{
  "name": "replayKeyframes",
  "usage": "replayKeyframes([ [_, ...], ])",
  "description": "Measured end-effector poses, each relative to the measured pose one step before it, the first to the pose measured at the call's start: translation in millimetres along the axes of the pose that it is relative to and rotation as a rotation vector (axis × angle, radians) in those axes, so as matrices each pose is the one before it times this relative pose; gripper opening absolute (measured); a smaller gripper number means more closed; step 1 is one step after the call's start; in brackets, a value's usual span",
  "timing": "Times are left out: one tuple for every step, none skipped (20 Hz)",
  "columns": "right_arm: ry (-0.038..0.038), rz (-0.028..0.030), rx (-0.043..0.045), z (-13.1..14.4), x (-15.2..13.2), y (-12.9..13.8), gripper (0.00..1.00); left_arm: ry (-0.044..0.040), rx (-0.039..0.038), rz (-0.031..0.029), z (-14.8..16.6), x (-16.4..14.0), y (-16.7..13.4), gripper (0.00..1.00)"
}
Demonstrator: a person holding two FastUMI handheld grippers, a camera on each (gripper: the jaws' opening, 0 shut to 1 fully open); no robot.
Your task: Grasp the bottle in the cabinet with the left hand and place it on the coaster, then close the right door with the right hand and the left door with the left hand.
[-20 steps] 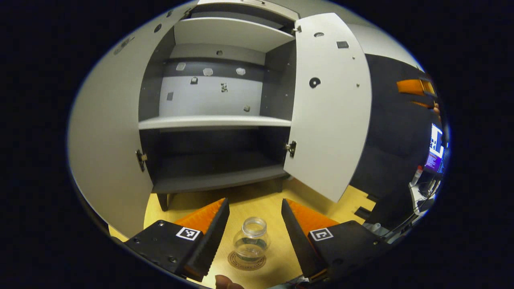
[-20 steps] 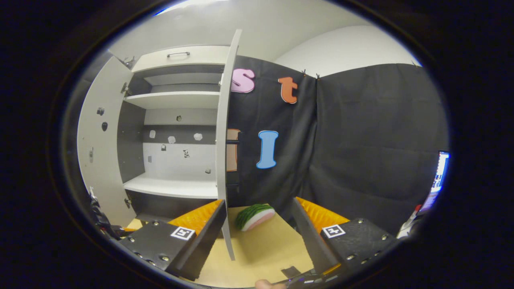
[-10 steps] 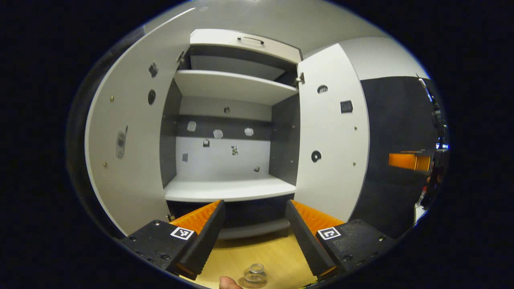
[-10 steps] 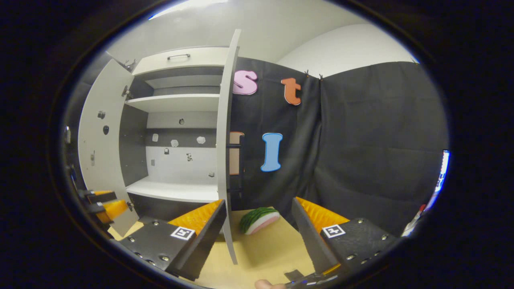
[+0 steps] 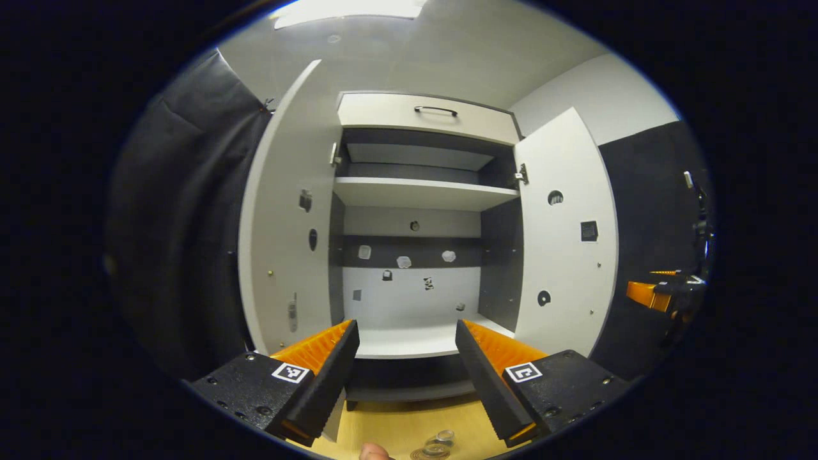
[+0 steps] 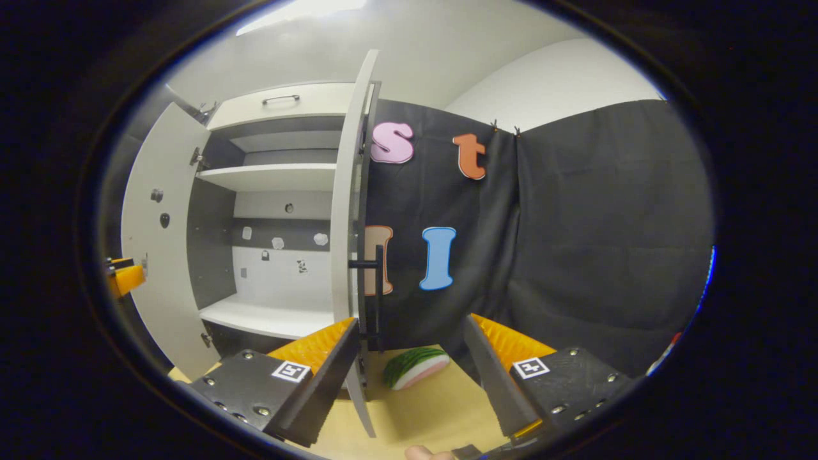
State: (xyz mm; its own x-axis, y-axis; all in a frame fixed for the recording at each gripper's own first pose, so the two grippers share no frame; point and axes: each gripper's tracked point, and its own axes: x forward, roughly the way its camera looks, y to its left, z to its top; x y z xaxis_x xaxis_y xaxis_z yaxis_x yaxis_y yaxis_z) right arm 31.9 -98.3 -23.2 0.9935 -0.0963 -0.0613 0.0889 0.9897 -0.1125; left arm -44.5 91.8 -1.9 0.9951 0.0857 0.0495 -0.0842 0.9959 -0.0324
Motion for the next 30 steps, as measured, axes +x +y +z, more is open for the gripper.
replayKeyframes([
  [-0.00793,-0.00171,-0.00629,3.9,5.72,-1.92,0.99,-0.00721,-0.00953,0.02512,5.51,-5.51,8.22,0.93],
  [-0.00508,-0.00561,-0.00566,2.38,6.24,-2.71,0.99,-0.01299,-0.00194,0.02864,6.43,-3.61,9.47,0.95],
  [-0.00026,-0.00102,-0.00154,1.56,5.28,-0.55,0.99,-0.01607,0.00448,0.03147,5.55,-3.29,11.22,0.96],
  [0.00324,0.00591,0.00431,-0.88,5.31,2.73,1.0,-0.00714,0.00898,0.02784,2.19,-3.89,9.28,0.95],
  [0.00491,0.01089,0.00774,-0.05,3.98,4.3,0.97,-0.00186,0.00964,0.02642,0.72,-3.66,8.79,0.95],
  [0.00613,0.01457,0.00596,-1.17,3.06,5.96,0.99,0.00325,0.00916,0.02146,-0.35,-3.74,7.67,0.96],
  [0.00644,-0.00121,-0.00033,-0.66,1.59,2.41,0.99,0.00249,0.00511,0.01784,-0.7,-3.52,6.76,0.96],
  [-0.00129,0.00086,0.00131,0.96,2.71,-0.82,0.99,0.00223,0.00109,0.01578,-1.52,-3.02,5.75,0.95],
  [0.00492,0.01253,0.00264,0.27,-0.21,2.33,0.96,0.00353,-0.0025,0.01303,-0.65,-2.48,5.78,0.95],
  [0.01119,0.01705,0.01161,-1.71,0.05,3.52,0.96,0.00765,-0.0047,0.01107,-2.84,-3.27,5.16,0.95],
  [0.01119,0.0164,0.01263,-0.95,0.51,3.11,0.96,0.00763,-0.00625,0.009,-1.75,-1.72,5.09,0.95],
  [0.00578,0.01136,0.00424,-0.57,-0.65,2.26,0.96,0.00335,-0.00612,0.00637,-1.52,-1.23,3.7,0.96],
  [-0.00054,0.00614,-0.00447,1.52,-0.2,3.01,0.92,-0.00092,-0.00595,0.00495,-0.01,-0.38,3.37,0.96],
  [-0.00151,0.00521,-0.00778,0.66,0.37,3.07,0.92,0.00109,-0.0068,0.0041,-0.49,-1.22,2.17,0.93],
  [0.00112,0.00739,-0.00485,0.47,0.3,3.8,0.96,0.00054,-0.007,0.00186,-0.87,0.06,0.38,0.95],
  [0.00059,0.01321,-0.00111,-0.79,-0.57,4.85,0.92,-0.00113,-0.00699,-0.00063,0.75,0.12,-0.74,0.96],
  [0.00273,0.01906,0.002,0.15,0.07,7.74,0.96,-0.00135,-0.00667,-0.00554,0.31,-0.66,-1.64,0.96],
  [0.00329,0.02306,0.0034,-0.1,2.0,9.38,0.96,-0.00106,-0.00313,-0.00294,0.59,-1.72,-1.6,0.96],
  [0.00337,0.02577,-0.00035,-0.36,0.54,7.31,0.96,-0.00259,-0.00026,-0.00316,0.77,-0.87,-0.74,0.96],
  [0.00126,0.0251,-0.00267,0.16,3.05,11.79,0.96,-0.00058,0.00365,0.00048,-1.24,1.3,-0.74,0.96],
  [-0.00046,0.02387,-0.00764,0.98,2.72,11.71,0.92,0.00147,0.00619,0.0038,-1.99,1.37,1.66,0.96],
  [0.00005,0.021,-0.00918,0.6,3.88,9.94,0.96,0.00098,0.00655,0.00513,-1.83,-0.03,1.68,0.96],
  [-0.0001,0.01705,-0.00857,0.72,3.23,8.36,0.92,0.00234,0.00558,0.00704,-1.51,-0.57,2.89,0.96],
  [-0.00229,0.01336,-0.00624,0.38,2.44,7.28,0.96,0.00554,0.00377,0.0081,-2.71,-1.75,3.17,0.96],
  [-0.00293,0.01249,-0.00418,1.69,2.84,6.17,0.96,0.00467,0.00161,0.00998,-1.86,-1.9,4.19,0.96],
  [-0.00362,0.01135,-0.00211,0.47,1.19,5.98,0.92,0.0035,0.00025,0.01034,-1.19,-2.47,4.75,0.96],
  [-0.00635,0.0104,0.00539,2.81,1.64,5.49,0.92,0.00169,-0.00148,0.01144,-0.42,-0.97,4.29,0.96],
  [-0.00659,0.0111,0.0087,3.35,1.97,2.93,0.96,0.00062,-0.00128,0.01103,-1.35,-0.85,4.6,0.96],
  [-0.00875,0.01053,0.0111,4.13,4.79,3.26,0.96,-0.00065,-0.00064,0.01219,0.91,-0.85,4.39,0.96],
  [-0.00731,0.00982,0.00999,4.41,5.82,2.58,0.96,-0.00248,-0.00085,0.01172,-0.63,-1.78,5.27,0.96],
])
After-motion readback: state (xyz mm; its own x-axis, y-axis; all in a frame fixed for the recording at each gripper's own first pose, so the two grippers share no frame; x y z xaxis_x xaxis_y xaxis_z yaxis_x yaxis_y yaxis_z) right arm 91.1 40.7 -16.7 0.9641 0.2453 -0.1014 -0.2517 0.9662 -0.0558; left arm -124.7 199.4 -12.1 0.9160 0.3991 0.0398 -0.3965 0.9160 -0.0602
